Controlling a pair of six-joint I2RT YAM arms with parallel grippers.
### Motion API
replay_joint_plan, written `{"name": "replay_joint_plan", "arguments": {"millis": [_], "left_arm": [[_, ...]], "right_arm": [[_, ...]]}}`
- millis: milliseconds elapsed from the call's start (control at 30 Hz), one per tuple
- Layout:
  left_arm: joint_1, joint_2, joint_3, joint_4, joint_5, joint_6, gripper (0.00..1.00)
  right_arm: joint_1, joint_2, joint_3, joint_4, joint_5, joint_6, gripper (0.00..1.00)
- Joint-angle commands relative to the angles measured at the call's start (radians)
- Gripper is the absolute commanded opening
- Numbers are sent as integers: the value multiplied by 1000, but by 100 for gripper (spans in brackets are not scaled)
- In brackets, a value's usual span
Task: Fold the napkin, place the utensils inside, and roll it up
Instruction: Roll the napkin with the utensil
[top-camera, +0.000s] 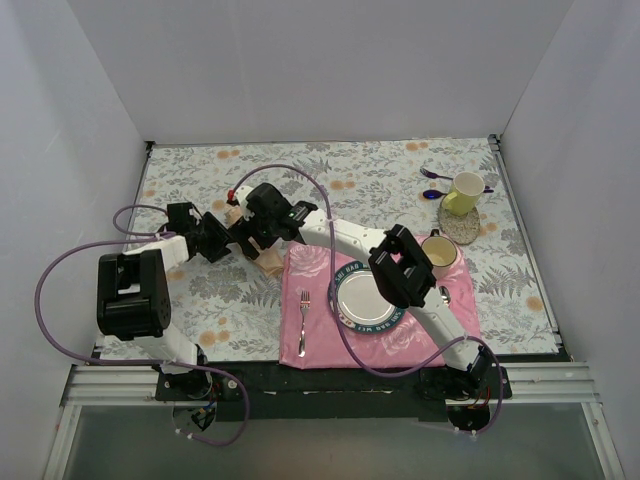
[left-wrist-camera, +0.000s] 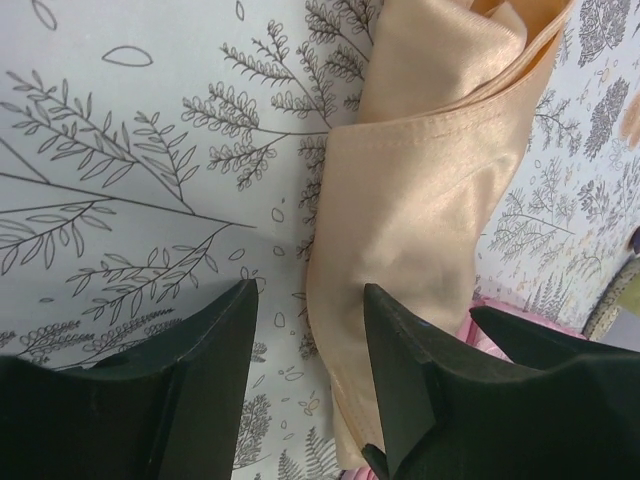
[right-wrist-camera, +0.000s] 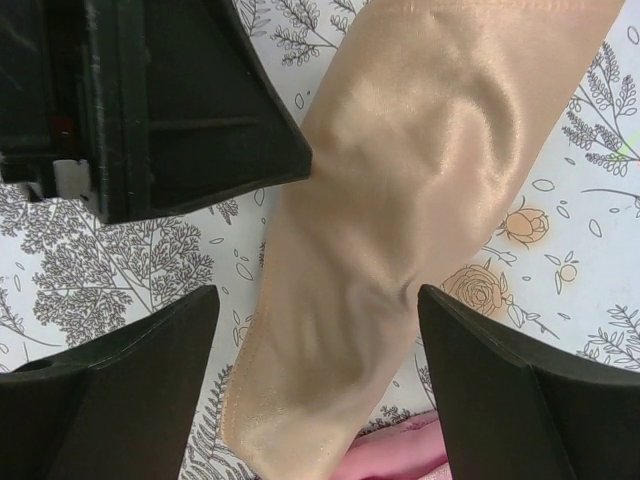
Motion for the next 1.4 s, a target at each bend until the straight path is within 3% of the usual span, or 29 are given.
{"name": "replay_joint_plan", "arguments": {"millis": [0,300,633,933,1367], "left_arm": [[14,-61,-31,-52,-35,41,47],[29,0,-25,-59,-21,60,48],[42,-144,35,-49,53,-14,50],[42,-5,165,4,162,-100,52],[23,72,188,42,217,-129,55]], "right_arm": [[-2,1,39,-15,40,-15,89],[-2,6,56,5,34,1,88],[44,56,72,-25,138,-22,89],[70,110,76,-30,227,-50,89],[72,60,-99,83,248,-99,72]]}}
